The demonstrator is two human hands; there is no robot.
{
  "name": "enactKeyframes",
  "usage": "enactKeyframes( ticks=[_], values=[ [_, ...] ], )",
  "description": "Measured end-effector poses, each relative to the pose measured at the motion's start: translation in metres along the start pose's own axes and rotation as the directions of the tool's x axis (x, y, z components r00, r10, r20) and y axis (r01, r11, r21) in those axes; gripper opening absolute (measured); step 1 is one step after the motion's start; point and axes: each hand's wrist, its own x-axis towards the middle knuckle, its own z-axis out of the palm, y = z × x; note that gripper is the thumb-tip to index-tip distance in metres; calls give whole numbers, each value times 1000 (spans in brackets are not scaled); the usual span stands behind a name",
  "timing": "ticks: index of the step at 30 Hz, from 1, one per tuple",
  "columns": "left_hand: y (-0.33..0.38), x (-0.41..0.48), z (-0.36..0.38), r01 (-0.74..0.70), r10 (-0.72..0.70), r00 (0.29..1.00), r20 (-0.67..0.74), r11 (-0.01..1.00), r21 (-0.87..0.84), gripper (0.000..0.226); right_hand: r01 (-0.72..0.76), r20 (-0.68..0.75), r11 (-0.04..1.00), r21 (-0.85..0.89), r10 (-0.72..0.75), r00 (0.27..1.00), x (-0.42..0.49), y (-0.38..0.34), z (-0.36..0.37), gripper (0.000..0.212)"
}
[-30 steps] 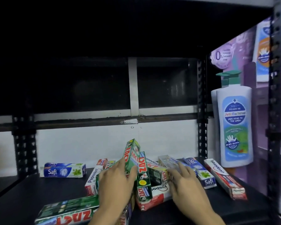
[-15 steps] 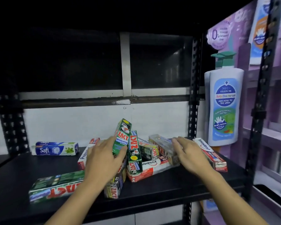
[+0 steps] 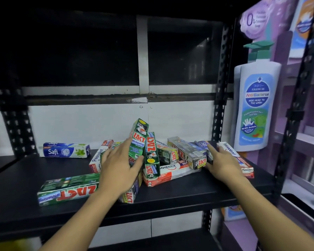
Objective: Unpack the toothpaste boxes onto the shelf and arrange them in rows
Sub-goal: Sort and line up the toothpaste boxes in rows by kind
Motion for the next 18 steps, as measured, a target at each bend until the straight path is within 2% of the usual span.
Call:
enactKeyframes(
  ticks=[2,5,8,11,13,18],
  values=[
    [-1,0,1,-2,2,1000,-5,1000,-1,65,-32,-16,997,-64,31,999,3,-2,0,64],
    [-2,0,2,0,0,1000,-5,1000,-3,66,2,-83,989,-145,-15,996,5,-2,-4,31],
    [-2,0,3,7,-7,1000,-1,1000,0,66,-25,-160,999,30,30,987,4,-1,-9,16],
    [-3,0,4,9,-9,1000,-7,1000,-2,67,-2,-288,953,303,93,953,-1,-1,-18,19],
    [-3,0,4,12,-12,1000,-11,1000,-4,67,22,-323,901,434,133,937,-9,-3,-28,23],
    [-1,-1,2,7,-7,1000,-14,1000,-17,66,64,-375,818,571,191,907,-29,-11,-49,26]
  ],
)
